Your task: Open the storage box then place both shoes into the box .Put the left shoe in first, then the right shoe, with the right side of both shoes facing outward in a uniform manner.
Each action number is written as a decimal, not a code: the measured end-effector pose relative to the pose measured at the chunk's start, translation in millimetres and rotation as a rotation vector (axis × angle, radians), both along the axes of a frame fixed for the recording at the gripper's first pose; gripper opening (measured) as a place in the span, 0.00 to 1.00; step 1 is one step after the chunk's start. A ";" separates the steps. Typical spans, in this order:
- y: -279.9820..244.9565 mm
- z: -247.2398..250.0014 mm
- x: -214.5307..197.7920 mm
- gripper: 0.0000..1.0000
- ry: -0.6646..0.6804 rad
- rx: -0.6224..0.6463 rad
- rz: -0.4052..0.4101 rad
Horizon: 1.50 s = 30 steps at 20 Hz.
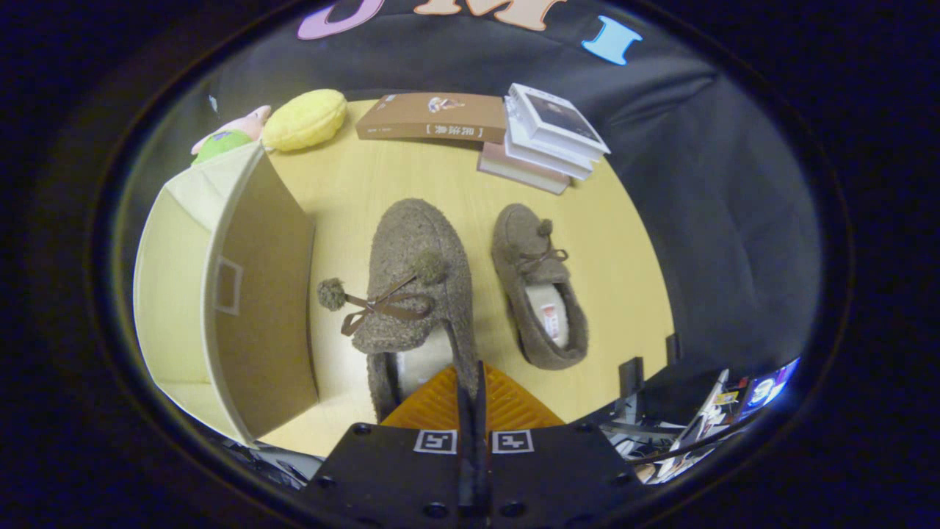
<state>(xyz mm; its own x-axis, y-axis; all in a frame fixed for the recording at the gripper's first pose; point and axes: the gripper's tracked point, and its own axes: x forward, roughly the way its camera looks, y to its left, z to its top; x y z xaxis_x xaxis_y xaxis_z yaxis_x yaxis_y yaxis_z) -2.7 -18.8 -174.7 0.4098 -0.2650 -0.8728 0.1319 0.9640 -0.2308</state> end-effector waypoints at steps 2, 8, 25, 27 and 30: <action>1.5 25.9 -2.1 0.03 -0.025 -0.028 -0.018; 24.9 97.2 4.4 0.04 -0.119 -0.076 -0.023; 233.4 53.6 26.4 0.03 0.001 0.089 0.102; 246.1 28.6 26.5 0.03 0.039 0.097 0.114; 263.4 1.8 29.7 0.04 0.077 0.091 0.162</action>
<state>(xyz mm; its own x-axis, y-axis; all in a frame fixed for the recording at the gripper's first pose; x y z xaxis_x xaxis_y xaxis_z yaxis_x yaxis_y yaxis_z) 27.0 244.7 -172.9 0.3717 -0.1199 -0.9206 -0.0411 0.9885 -0.1453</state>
